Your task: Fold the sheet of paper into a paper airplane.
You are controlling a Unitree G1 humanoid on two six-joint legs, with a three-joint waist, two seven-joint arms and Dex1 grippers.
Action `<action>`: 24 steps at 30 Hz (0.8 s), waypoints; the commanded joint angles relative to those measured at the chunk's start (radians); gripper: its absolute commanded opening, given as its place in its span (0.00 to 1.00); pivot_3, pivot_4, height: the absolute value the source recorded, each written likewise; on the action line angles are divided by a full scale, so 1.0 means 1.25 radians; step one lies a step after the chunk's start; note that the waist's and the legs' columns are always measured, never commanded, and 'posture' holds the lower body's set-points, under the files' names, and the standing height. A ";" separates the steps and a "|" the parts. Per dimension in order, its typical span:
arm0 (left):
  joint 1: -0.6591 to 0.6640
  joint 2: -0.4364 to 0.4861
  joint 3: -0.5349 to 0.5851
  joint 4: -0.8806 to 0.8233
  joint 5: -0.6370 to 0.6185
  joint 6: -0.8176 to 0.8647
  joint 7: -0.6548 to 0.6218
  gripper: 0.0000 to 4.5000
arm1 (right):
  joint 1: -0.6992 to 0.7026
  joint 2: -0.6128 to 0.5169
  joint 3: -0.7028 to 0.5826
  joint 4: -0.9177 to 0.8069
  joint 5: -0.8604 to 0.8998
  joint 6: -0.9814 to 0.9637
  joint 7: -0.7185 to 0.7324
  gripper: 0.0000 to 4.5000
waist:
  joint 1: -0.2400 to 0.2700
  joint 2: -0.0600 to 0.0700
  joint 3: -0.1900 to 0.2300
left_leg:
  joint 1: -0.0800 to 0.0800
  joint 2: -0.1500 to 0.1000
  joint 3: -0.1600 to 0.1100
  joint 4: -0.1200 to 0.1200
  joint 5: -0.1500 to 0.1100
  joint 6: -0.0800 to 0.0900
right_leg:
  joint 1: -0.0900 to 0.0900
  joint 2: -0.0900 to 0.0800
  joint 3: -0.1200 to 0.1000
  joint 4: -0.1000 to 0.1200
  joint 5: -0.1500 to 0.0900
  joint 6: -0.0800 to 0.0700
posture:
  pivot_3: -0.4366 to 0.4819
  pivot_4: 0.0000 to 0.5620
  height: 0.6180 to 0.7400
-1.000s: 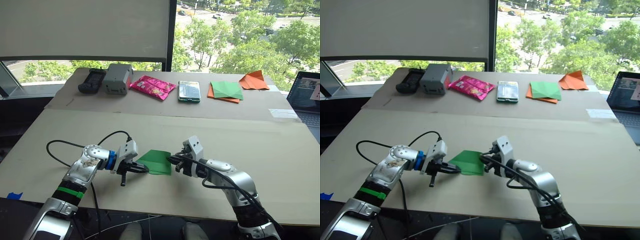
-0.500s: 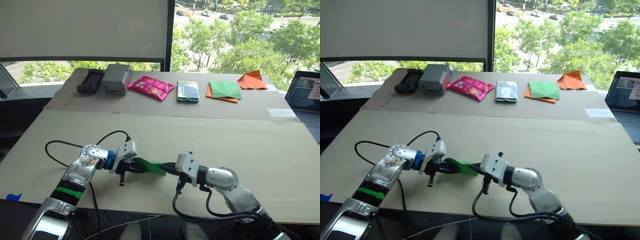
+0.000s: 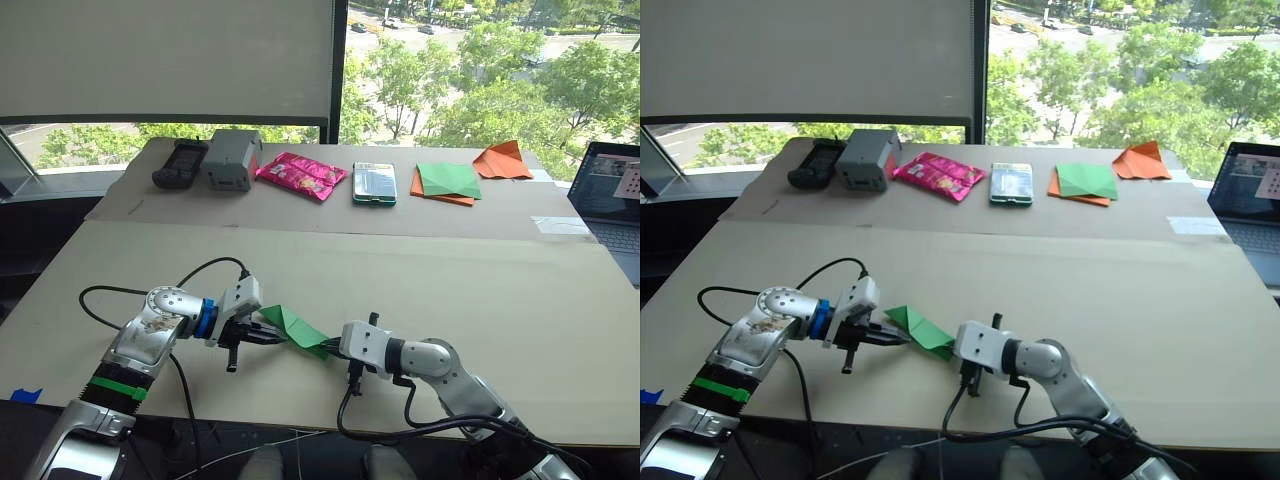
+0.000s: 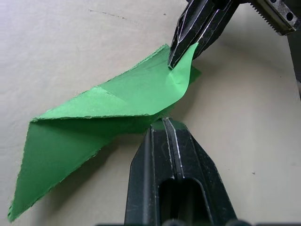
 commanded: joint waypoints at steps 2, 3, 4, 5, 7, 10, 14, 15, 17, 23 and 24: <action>-0.025 0.045 0.069 -0.005 -0.065 0.024 -0.038 0.00 | 0.006 -0.006 0.000 -0.004 -0.016 0.026 0.003 0.01 | 0.000 0.000 0.000 | 0.000 0.000 0.000 0.000 0.000 0.000 | 0.000 0.000 0.000 0.000 0.000 0.000 | 0.48 0.27 0.97; -0.040 0.046 0.078 0.008 -0.076 0.033 -0.041 0.00 | 0.007 -0.007 0.000 -0.005 -0.017 0.028 0.003 0.01 | 0.000 0.000 0.000 | 0.000 0.000 0.000 0.000 0.000 0.000 | 0.000 0.000 0.000 0.000 0.000 0.000 | 0.48 0.27 0.97; -0.057 0.042 0.084 0.022 -0.085 0.040 -0.040 0.00 | 0.008 -0.008 0.001 -0.006 -0.018 0.027 0.004 0.01 | 0.001 0.000 0.000 | 0.000 0.000 0.000 0.000 0.000 0.000 | 0.000 0.000 0.000 0.000 0.000 0.000 | 0.48 0.27 0.97; -0.077 0.031 0.087 0.042 -0.090 0.045 -0.037 0.00 | 0.009 -0.008 0.001 -0.007 -0.019 0.028 0.005 0.01 | 0.002 0.000 0.000 | 0.000 0.000 0.000 0.000 0.000 0.000 | 0.000 0.000 0.000 0.000 0.000 0.000 | 0.48 0.27 0.97; -0.102 0.004 0.073 0.079 -0.083 0.035 -0.029 0.00 | 0.011 -0.010 0.004 -0.006 -0.022 0.027 0.007 0.01 | 0.004 -0.001 -0.001 | 0.000 0.000 0.000 0.000 0.000 0.000 | 0.000 0.000 0.000 0.000 0.000 0.000 | 0.48 0.27 0.97; -0.125 -0.043 0.037 0.130 -0.052 -0.003 -0.025 0.00 | 0.014 -0.012 0.010 -0.009 -0.026 0.027 0.013 0.01 | 0.005 -0.001 -0.001 | 0.001 0.000 0.000 0.000 0.000 0.000 | 0.001 0.000 0.000 0.000 0.000 0.000 | 0.48 0.27 0.97; -0.155 -0.091 0.008 0.209 -0.009 -0.053 -0.007 0.00 | 0.015 -0.013 0.010 -0.019 -0.028 0.034 0.011 0.01 | 0.005 -0.001 -0.001 | 0.000 0.000 0.000 0.000 0.000 0.000 | 0.004 0.001 0.000 0.000 0.003 0.005 | 0.48 0.27 0.97; -0.159 -0.096 0.002 0.223 0.000 -0.065 -0.007 0.00 | 0.015 -0.012 0.010 -0.021 -0.028 0.036 0.011 0.01 | 0.004 -0.001 -0.001 | 0.000 0.000 0.000 0.000 0.000 0.000 | 0.004 0.001 0.000 0.000 0.003 0.005 | 0.48 0.27 0.97; -0.162 -0.103 -0.016 0.252 0.029 -0.097 -0.002 0.00 | 0.017 -0.013 0.010 -0.026 -0.029 0.043 0.011 0.01 | 0.005 -0.001 -0.001 | 0.000 0.000 0.000 0.000 0.000 0.000 | 0.004 0.001 0.000 0.000 0.003 0.005 | 0.48 0.27 0.97; -0.160 -0.114 -0.046 0.299 0.086 -0.170 -0.004 0.00 | 0.020 -0.014 0.009 -0.042 -0.029 0.065 0.017 0.01 | 0.006 -0.001 -0.001 | 0.001 0.000 0.000 0.000 0.000 0.000 | 0.004 0.000 0.000 -0.001 0.003 0.005 | 0.48 0.27 0.97; -0.157 -0.119 -0.050 0.301 0.093 -0.180 0.001 0.00 | 0.020 -0.014 0.010 -0.045 -0.028 0.069 0.019 0.01 | 0.006 -0.001 -0.001 | 0.001 0.000 0.000 0.000 0.000 0.000 | 0.004 0.000 0.000 -0.001 0.003 0.005 | 0.48 0.27 0.97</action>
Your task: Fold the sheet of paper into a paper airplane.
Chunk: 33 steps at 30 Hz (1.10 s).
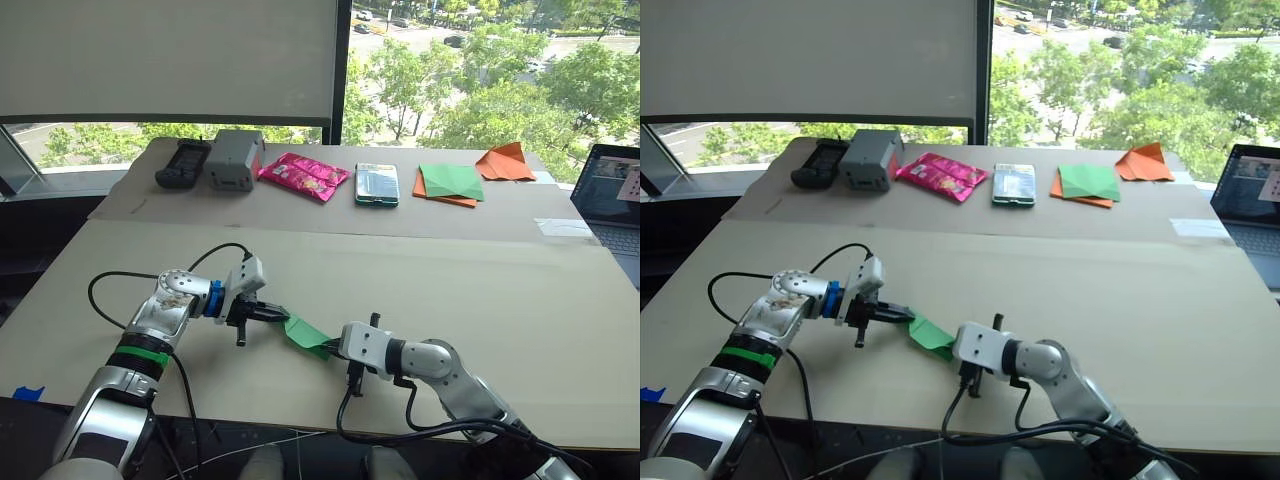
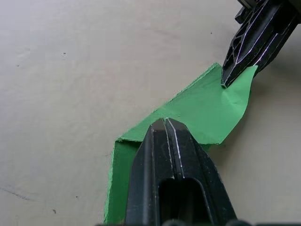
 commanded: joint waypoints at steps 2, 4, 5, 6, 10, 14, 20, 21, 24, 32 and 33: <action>0.001 -0.021 -0.013 0.004 0.030 -0.046 0.017 0.00 | 0.014 -0.005 0.008 -0.011 0.000 0.033 0.017 0.01 | 0.001 0.000 0.000 | 0.000 0.000 0.000 0.000 0.000 0.000 | 0.000 0.000 0.000 0.000 0.000 0.000 | 0.48 0.27 0.97; 0.005 -0.030 -0.017 0.006 0.042 -0.054 0.024 0.00 | 0.013 -0.003 0.007 -0.018 0.003 0.042 0.019 0.01 | 0.001 0.000 0.000 | 0.000 0.000 0.000 0.000 0.000 0.000 | 0.000 0.000 0.000 0.000 0.000 0.000 | 0.48 0.27 0.97; 0.008 -0.031 -0.018 0.008 0.046 -0.057 0.025 0.00 | 0.012 -0.002 0.006 -0.022 0.005 0.049 0.019 0.07 | 0.001 0.000 0.000 | 0.000 0.000 0.000 0.000 0.000 0.000 | 0.001 0.000 0.000 0.000 0.000 0.000 | 0.48 0.27 0.97; 0.011 -0.030 -0.020 0.010 0.051 -0.062 0.026 0.00 | 0.011 -0.001 0.003 -0.027 0.010 0.058 0.022 0.14 | 0.001 0.000 0.000 | 0.000 0.000 0.000 0.000 0.000 0.000 | 0.002 0.000 0.000 0.000 0.000 0.000 | 0.48 0.27 0.97; 0.023 -0.023 -0.022 0.007 0.057 -0.071 0.022 0.00 | 0.012 0.009 -0.027 -0.075 0.058 0.120 0.031 0.42 | 0.001 0.000 0.000 | 0.001 0.000 0.000 0.000 0.000 0.000 | 0.003 0.000 0.000 0.000 0.000 0.000 | 0.48 0.27 0.97; 0.030 -0.017 -0.028 0.014 0.070 -0.089 0.026 0.00 | -0.007 0.044 -0.083 -0.160 0.167 0.228 0.038 0.56 | 0.000 0.000 0.000 | 0.001 0.000 0.000 0.000 0.000 0.000 | 0.002 0.000 0.000 0.000 0.000 0.000 | 0.48 0.27 0.97; 0.034 -0.018 -0.028 0.013 0.069 -0.091 0.030 0.00 | -0.085 0.149 -0.125 -0.127 0.231 0.336 -0.035 0.51 | -0.003 0.001 -0.001 | 0.002 0.000 -0.001 0.000 0.000 0.000 | 0.003 0.000 0.000 0.001 0.000 0.000 | 0.48 0.27 0.97; 0.034 -0.018 -0.028 0.012 0.068 -0.090 0.031 0.00 | -0.100 0.158 -0.121 -0.104 0.219 0.340 -0.053 0.45 | -0.003 0.001 -0.001 | 0.002 0.000 0.000 0.000 0.000 0.000 | 0.002 0.000 0.000 0.001 0.000 0.000 | 0.48 0.27 0.97; 0.035 -0.017 -0.027 0.010 0.067 -0.090 0.033 0.00 | -0.123 0.159 -0.090 -0.052 0.190 0.331 -0.068 0.23 | -0.003 0.001 -0.001 | 0.002 0.000 0.000 0.000 0.000 0.000 | 0.000 0.000 0.000 0.000 0.000 0.000 | 0.48 0.27 0.97; 0.036 -0.016 -0.027 0.008 0.069 -0.092 0.037 0.00 | -0.152 0.174 -0.032 0.059 0.143 0.310 -0.087 0.00 | -0.004 0.001 -0.001 | 0.001 0.000 0.000 0.000 0.000 0.000 | -0.002 0.000 0.000 0.002 0.000 0.000 | 0.48 0.27 0.97; 0.037 -0.015 -0.027 0.005 0.068 -0.091 0.037 0.00 | -0.155 0.177 -0.031 0.070 0.139 0.305 -0.090 0.00 | -0.005 0.001 -0.001 | 0.001 0.000 0.000 0.000 0.000 0.000 | -0.002 0.000 0.000 0.002 0.000 0.000 | 0.48 0.27 0.97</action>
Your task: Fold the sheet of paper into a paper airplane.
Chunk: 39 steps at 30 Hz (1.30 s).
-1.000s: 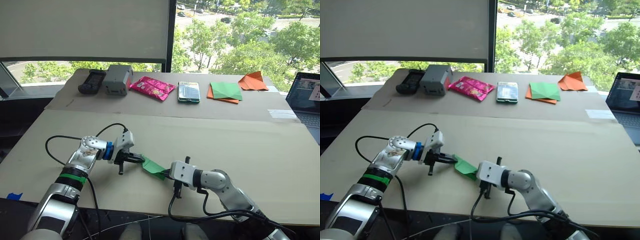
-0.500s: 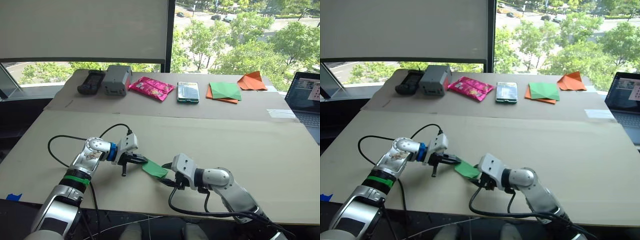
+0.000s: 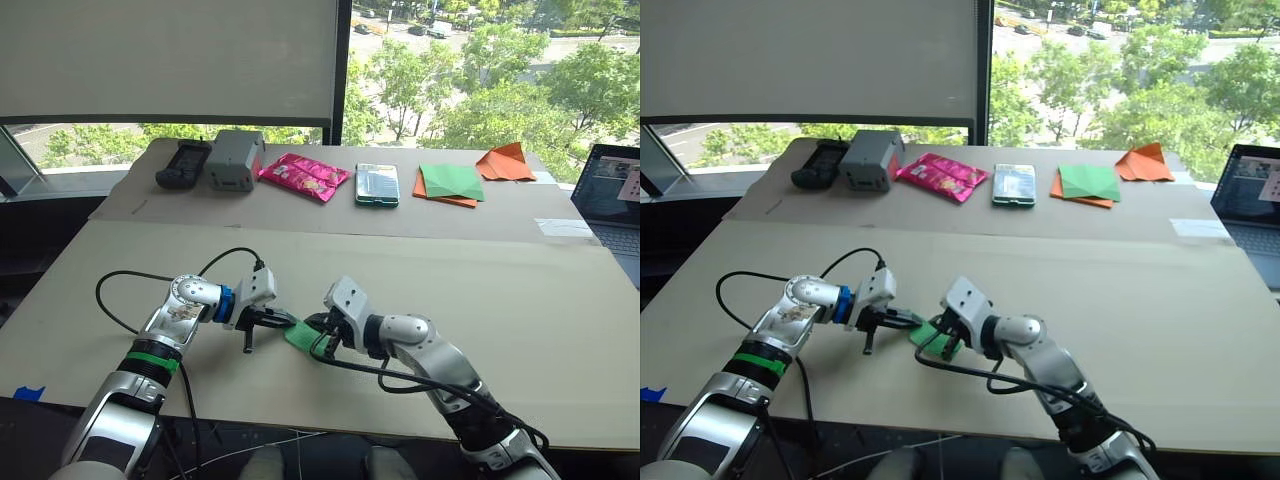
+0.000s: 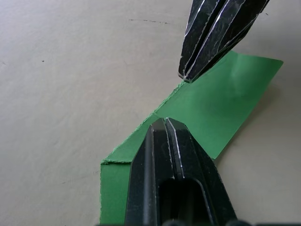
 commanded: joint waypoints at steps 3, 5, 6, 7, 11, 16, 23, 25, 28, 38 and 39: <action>0.019 0.009 -0.016 -0.001 0.026 0.014 0.004 0.00 | -0.025 0.018 0.001 0.038 -0.018 -0.036 -0.017 0.00 | -0.003 0.000 0.000 | 0.000 0.000 0.000 0.000 0.000 0.000 | 0.000 0.000 0.000 0.000 0.000 0.000 | 0.48 0.27 0.97; 0.021 0.009 -0.015 -0.003 0.026 0.014 0.005 0.00 | -0.028 0.020 0.001 0.047 -0.018 -0.041 -0.015 0.00 | -0.004 0.000 0.000 | 0.000 0.000 0.000 0.000 0.000 0.000 | 0.000 0.000 0.000 0.000 0.000 0.000 | 0.48 0.27 0.97; 0.022 0.010 -0.015 -0.005 0.026 0.015 0.005 0.00 | -0.029 0.021 0.002 0.052 -0.019 -0.041 -0.014 0.00 | -0.004 0.000 0.000 | 0.000 0.000 0.000 0.000 0.000 0.000 | 0.000 0.000 0.000 0.000 0.000 0.000 | 0.48 0.27 0.97; 0.024 0.011 -0.015 -0.007 0.026 0.015 0.006 0.00 | -0.030 0.022 0.004 0.056 -0.020 -0.041 -0.015 0.00 | -0.004 0.000 0.000 | 0.000 0.000 0.000 0.000 0.000 0.000 | 0.000 0.000 0.000 0.000 0.000 0.000 | 0.48 0.27 0.97; 0.026 0.012 -0.014 -0.010 0.026 0.018 0.008 0.00 | -0.033 0.021 0.019 0.065 -0.032 -0.030 -0.007 0.00 | -0.007 0.000 0.000 | 0.000 0.000 0.000 0.000 0.000 0.000 | 0.000 0.000 0.000 0.000 0.000 0.000 | 0.48 0.27 0.97; 0.027 0.014 -0.014 -0.012 0.028 0.021 0.012 0.00 | -0.025 0.015 0.043 0.071 -0.050 -0.008 -0.001 0.00 | -0.011 0.001 -0.002 | 0.001 0.000 0.000 0.000 0.000 0.000 | 0.000 0.000 0.000 0.000 0.000 0.000 | 0.48 0.27 0.97; 0.028 0.015 -0.016 -0.011 0.029 0.023 0.013 0.00 | -0.015 -0.021 0.089 0.073 -0.105 -0.036 0.000 0.00 | -0.011 0.002 -0.006 | 0.001 0.000 0.000 0.000 0.000 0.000 | 0.000 0.000 0.000 0.000 0.000 0.000 | 0.48 0.27 0.97; 0.028 0.016 -0.017 -0.011 0.030 0.023 0.013 0.00 | -0.009 -0.046 0.116 0.070 -0.131 -0.053 0.007 0.00 | -0.011 0.002 -0.008 | 0.001 0.000 0.000 0.000 0.000 0.000 | 0.000 0.000 0.000 0.000 0.000 0.000 | 0.48 0.27 0.97; 0.029 0.018 -0.018 -0.013 0.029 0.025 0.013 0.00 | -0.001 -0.061 0.134 0.070 -0.150 -0.055 0.007 0.00 | -0.011 0.003 -0.010 | 0.001 0.000 0.000 0.000 0.000 0.000 | 0.000 0.000 0.000 0.000 -0.001 0.000 | 0.48 0.27 0.97; 0.034 0.023 -0.018 -0.017 0.032 0.024 0.009 0.00 | 0.048 -0.071 0.109 0.047 -0.133 -0.001 0.017 0.00 | -0.011 0.004 -0.013 | 0.001 0.000 0.000 0.000 0.000 0.000 | 0.000 0.000 0.000 0.000 -0.001 0.000 | 0.48 0.27 0.97; 0.034 0.024 -0.018 -0.018 0.031 0.024 0.008 0.00 | 0.054 -0.072 0.104 0.041 -0.128 0.005 0.017 0.00 | -0.010 0.004 -0.013 | 0.001 0.000 0.000 0.000 0.000 0.000 | 0.001 0.000 0.000 0.000 -0.002 0.000 | 0.48 0.27 0.97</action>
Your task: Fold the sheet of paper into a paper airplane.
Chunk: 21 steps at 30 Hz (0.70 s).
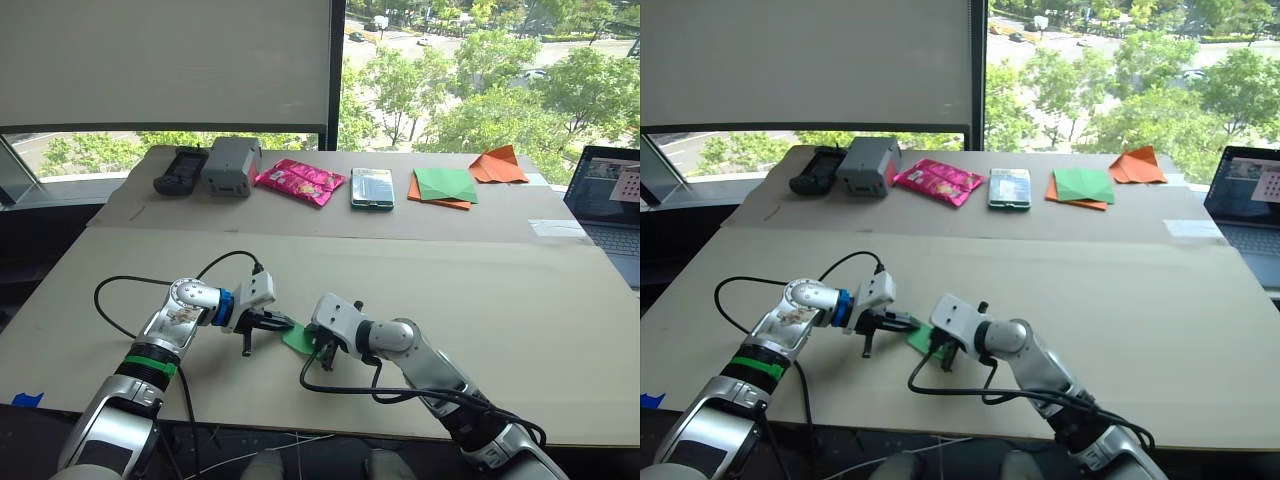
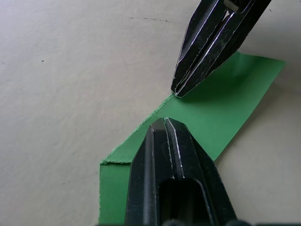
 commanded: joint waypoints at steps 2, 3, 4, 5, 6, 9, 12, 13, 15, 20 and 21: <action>0.019 0.019 -0.013 -0.003 0.026 0.008 -0.002 0.00 | 0.060 -0.033 0.006 0.016 0.005 0.073 0.026 0.00 | 0.001 0.000 -0.001 | 0.000 0.000 0.000 0.000 0.000 0.000 | 0.000 0.000 0.000 0.000 0.000 0.000 | 0.48 0.27 0.97; 0.020 0.019 -0.013 -0.004 0.026 0.008 -0.002 0.00 | 0.066 -0.037 0.005 0.011 0.004 0.074 0.026 0.00 | 0.002 0.000 -0.001 | 0.000 0.000 0.000 0.000 0.000 0.000 | 0.000 0.000 0.000 0.000 -0.001 0.000 | 0.48 0.27 0.97; 0.021 0.020 -0.013 -0.005 0.025 0.009 -0.002 0.00 | 0.074 -0.045 0.002 0.004 0.004 0.075 0.027 0.00 | 0.002 0.000 -0.001 | 0.000 0.000 0.000 0.000 0.000 0.000 | 0.001 0.000 0.000 0.000 -0.001 0.000 | 0.48 0.27 0.97; 0.022 0.020 -0.013 -0.006 0.025 0.010 -0.003 0.00 | 0.080 -0.050 0.000 -0.001 0.004 0.077 0.028 0.00 | 0.002 0.000 -0.001 | 0.000 0.000 0.000 0.000 0.000 0.000 | 0.001 0.000 0.000 0.000 -0.001 0.000 | 0.48 0.27 0.97; 0.022 0.021 -0.013 -0.006 0.025 0.009 -0.002 0.00 | 0.086 -0.054 -0.004 -0.006 0.005 0.080 0.027 0.00 | 0.003 0.000 -0.001 | 0.000 0.000 0.000 0.000 0.000 0.000 | 0.001 0.000 0.000 0.000 -0.001 0.000 | 0.48 0.27 0.97; 0.025 0.023 -0.013 -0.010 0.024 0.009 -0.003 0.00 | 0.111 -0.069 -0.016 -0.028 0.008 0.089 0.028 0.00 | 0.006 0.000 -0.002 | 0.000 0.000 0.000 0.000 0.000 0.000 | 0.001 -0.001 0.000 -0.001 -0.002 0.000 | 0.48 0.27 0.97; 0.027 0.024 -0.013 -0.014 0.024 0.010 -0.004 0.00 | 0.131 -0.083 -0.023 -0.051 0.011 0.096 0.031 0.00 | 0.011 0.000 -0.002 | 0.000 0.000 0.000 0.000 0.000 0.000 | 0.002 -0.001 0.000 -0.001 -0.004 -0.004 | 0.48 0.27 0.97; 0.028 0.025 -0.013 -0.015 0.024 0.010 -0.004 0.00 | 0.137 -0.087 -0.025 -0.058 0.012 0.099 0.031 0.00 | 0.013 0.000 -0.002 | 0.000 0.000 0.000 0.000 0.000 0.000 | 0.002 -0.001 0.000 -0.001 -0.004 -0.004 | 0.48 0.27 0.97; 0.029 0.024 -0.015 -0.016 0.024 0.009 -0.003 0.00 | 0.154 -0.101 -0.033 -0.078 0.016 0.109 0.032 0.00 | 0.018 0.000 -0.002 | 0.000 -0.001 0.000 0.000 0.000 0.000 | 0.002 -0.001 0.000 -0.001 -0.005 -0.004 | 0.48 0.27 0.97; 0.035 0.020 -0.019 -0.025 0.024 0.011 -0.001 0.00 | 0.175 -0.122 -0.040 -0.108 0.021 0.123 0.026 0.00 | 0.022 0.000 -0.002 | 0.000 -0.001 0.000 0.000 0.000 0.000 | 0.002 -0.001 0.000 -0.002 -0.005 -0.004 | 0.48 0.27 0.97; 0.036 0.019 -0.020 -0.026 0.025 0.012 -0.001 0.00 | 0.178 -0.125 -0.041 -0.116 0.023 0.126 0.025 0.00 | 0.022 0.000 -0.002 | 0.000 -0.001 0.000 0.000 0.000 0.000 | 0.003 -0.001 0.000 -0.002 -0.006 -0.005 | 0.48 0.27 0.97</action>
